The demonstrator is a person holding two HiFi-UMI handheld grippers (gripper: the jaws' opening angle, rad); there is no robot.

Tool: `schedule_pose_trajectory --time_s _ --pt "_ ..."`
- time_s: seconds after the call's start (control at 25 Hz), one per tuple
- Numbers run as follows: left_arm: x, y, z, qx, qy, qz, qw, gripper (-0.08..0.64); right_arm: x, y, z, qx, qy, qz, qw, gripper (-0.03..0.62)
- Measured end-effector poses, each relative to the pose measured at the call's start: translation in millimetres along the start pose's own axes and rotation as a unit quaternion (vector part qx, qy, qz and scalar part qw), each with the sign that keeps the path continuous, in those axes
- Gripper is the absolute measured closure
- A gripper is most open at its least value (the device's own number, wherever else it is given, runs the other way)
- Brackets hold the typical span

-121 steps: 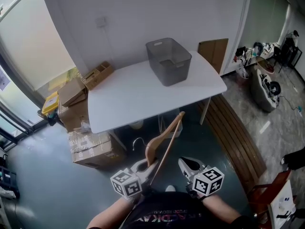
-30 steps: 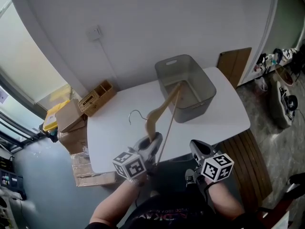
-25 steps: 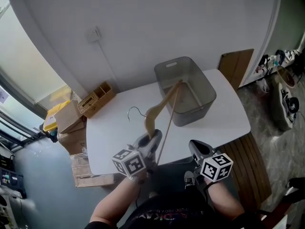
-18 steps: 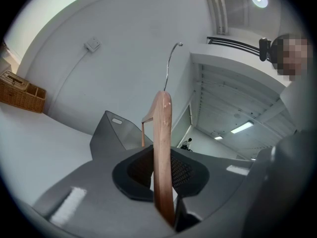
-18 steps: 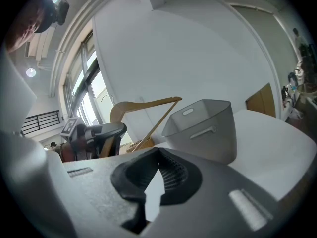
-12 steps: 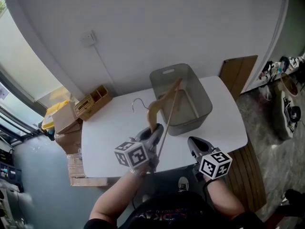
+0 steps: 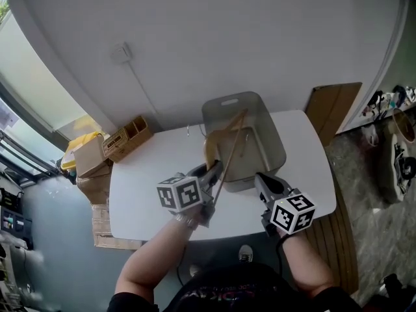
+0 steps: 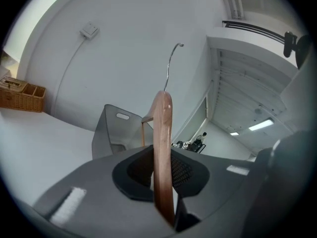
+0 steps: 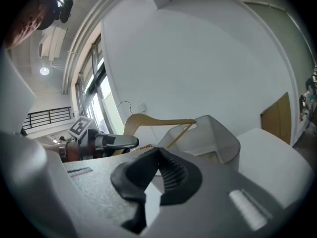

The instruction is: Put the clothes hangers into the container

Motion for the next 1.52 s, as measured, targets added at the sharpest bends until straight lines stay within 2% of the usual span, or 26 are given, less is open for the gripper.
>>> schedule_pose_trajectory --time_s 0.2,0.68,1.08,1.36,1.52 --pt "2 -1 -23 0.003 0.022 0.037 0.9991 0.518 26 -22 -15 0.003 0.006 0.016 1.0 0.591" --pt "13 9 -69 0.016 0.083 0.078 0.9934 0.515 53 -50 -62 0.002 0.049 0.017 0.999 0.591" --pt "15 14 -115 0.038 0.136 0.073 0.9873 0.514 58 -71 -85 -0.03 0.086 0.027 0.995 0.591" --pt "12 17 -142 0.038 0.169 0.076 0.982 0.51 49 -84 -90 -0.038 0.097 0.005 0.995 0.591" --pt "7 27 -153 0.045 0.184 0.082 0.9784 0.459 52 -91 -91 -0.041 0.097 0.005 0.994 0.591"
Point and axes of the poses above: the fingertips, and each gripper's own axes: z backward along the fingers, y to its left, x out of its top, the point moved 6 cm from there along z, backward along the fingers, and after that the axes turned 3 degrees about x, right-handed, at the moved point
